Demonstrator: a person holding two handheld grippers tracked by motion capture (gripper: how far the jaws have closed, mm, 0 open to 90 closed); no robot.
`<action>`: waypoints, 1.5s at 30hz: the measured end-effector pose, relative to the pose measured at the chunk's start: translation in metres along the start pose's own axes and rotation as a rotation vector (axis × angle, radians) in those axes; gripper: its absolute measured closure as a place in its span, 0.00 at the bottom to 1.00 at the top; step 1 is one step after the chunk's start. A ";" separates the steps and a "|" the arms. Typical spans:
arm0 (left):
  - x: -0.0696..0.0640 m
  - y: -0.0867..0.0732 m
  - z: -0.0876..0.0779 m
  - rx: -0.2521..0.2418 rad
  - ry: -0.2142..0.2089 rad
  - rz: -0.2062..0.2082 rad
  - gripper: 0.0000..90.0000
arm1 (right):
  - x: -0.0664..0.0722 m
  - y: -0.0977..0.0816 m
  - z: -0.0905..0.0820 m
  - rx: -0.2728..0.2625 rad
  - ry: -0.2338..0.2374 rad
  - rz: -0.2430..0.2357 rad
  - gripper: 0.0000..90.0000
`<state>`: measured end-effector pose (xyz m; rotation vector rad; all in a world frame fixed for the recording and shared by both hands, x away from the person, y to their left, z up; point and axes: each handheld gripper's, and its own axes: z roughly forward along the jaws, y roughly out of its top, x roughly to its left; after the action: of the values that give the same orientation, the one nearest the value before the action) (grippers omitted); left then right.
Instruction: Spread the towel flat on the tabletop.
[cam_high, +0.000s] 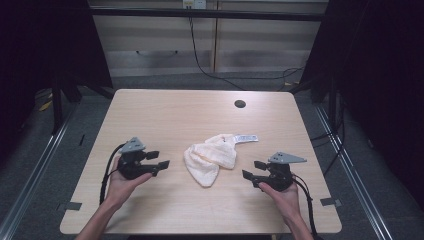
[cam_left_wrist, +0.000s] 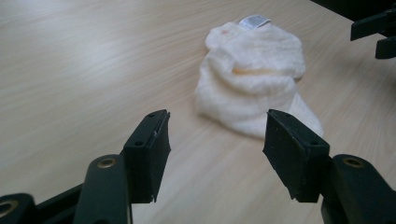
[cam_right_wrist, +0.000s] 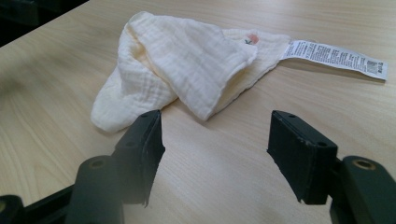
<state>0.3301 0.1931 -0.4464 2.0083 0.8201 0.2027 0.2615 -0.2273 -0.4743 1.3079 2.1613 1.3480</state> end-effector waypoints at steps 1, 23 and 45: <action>-0.001 0.007 0.007 0.000 -0.008 0.000 0.45 | 0.000 0.000 0.000 -0.003 0.003 -0.002 0.39; -0.018 0.033 0.134 0.195 -0.041 0.033 0.40 | -0.001 -0.006 -0.001 0.006 0.027 -0.005 0.35; -0.034 0.021 0.135 0.208 0.000 0.118 0.69 | -0.001 -0.009 0.000 0.034 0.017 -0.008 0.35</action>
<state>0.3736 0.0700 -0.4985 2.2550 0.7485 0.1907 0.2573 -0.2289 -0.4816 1.3031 2.2070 1.3297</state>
